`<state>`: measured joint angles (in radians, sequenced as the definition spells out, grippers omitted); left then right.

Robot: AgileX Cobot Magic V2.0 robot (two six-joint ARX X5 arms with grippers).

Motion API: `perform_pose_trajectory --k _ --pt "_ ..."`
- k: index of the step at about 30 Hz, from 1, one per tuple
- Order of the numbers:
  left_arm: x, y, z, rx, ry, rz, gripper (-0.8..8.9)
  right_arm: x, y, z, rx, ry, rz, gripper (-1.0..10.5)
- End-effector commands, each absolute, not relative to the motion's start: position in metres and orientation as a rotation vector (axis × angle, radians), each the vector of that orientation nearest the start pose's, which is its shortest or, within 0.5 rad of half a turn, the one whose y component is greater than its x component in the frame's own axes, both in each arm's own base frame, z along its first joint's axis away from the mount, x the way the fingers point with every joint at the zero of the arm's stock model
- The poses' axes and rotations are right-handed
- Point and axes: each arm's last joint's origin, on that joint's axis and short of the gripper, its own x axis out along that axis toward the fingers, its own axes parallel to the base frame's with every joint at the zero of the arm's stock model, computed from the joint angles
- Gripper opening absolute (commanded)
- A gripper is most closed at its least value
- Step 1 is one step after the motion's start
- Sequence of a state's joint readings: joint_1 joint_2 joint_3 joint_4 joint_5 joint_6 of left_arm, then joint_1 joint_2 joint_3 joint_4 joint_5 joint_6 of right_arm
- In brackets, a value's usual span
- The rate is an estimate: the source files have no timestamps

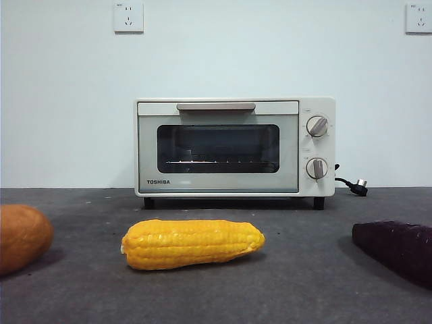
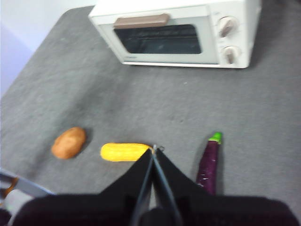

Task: Take the eggplant from the table,put the eggplant in the oven

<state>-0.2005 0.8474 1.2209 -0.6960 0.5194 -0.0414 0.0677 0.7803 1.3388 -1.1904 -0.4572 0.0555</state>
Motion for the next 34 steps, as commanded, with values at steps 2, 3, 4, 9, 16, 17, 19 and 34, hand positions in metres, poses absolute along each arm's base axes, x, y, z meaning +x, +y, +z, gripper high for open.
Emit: perform_pose_trajectory --k 2,3,4,9,16,17,19,34 --pt "0.136 -0.043 0.416 -0.073 0.34 -0.719 -0.06 0.085 0.02 0.414 0.177 0.651 0.519 1.7" --pt "0.137 -0.043 0.416 -0.07 0.342 -0.72 -0.06 0.085 0.02 0.414 0.179 0.654 0.526 2.1" --pt "0.137 -0.043 0.416 -0.068 0.342 -0.72 -0.05 0.086 0.021 0.414 0.183 0.659 0.532 2.6" --pt "0.143 -0.044 0.414 -0.054 0.352 -0.722 -0.05 0.086 0.021 0.413 0.194 0.669 0.54 4.5" --pt "0.156 -0.051 0.409 -0.054 0.384 -0.742 -0.06 0.086 0.024 0.41 0.195 0.715 0.581 6.1" --pt "0.159 -0.052 0.408 -0.053 0.384 -0.747 -0.06 0.087 0.025 0.409 0.196 0.737 0.583 6.1" --pt "0.166 -0.056 0.407 -0.051 0.381 -0.757 -0.06 0.088 0.025 0.406 0.201 0.776 0.587 6.1" --pt "0.265 -0.103 0.367 0.026 0.455 -0.789 -0.06 0.087 0.027 0.402 0.237 0.842 0.652 6.0"
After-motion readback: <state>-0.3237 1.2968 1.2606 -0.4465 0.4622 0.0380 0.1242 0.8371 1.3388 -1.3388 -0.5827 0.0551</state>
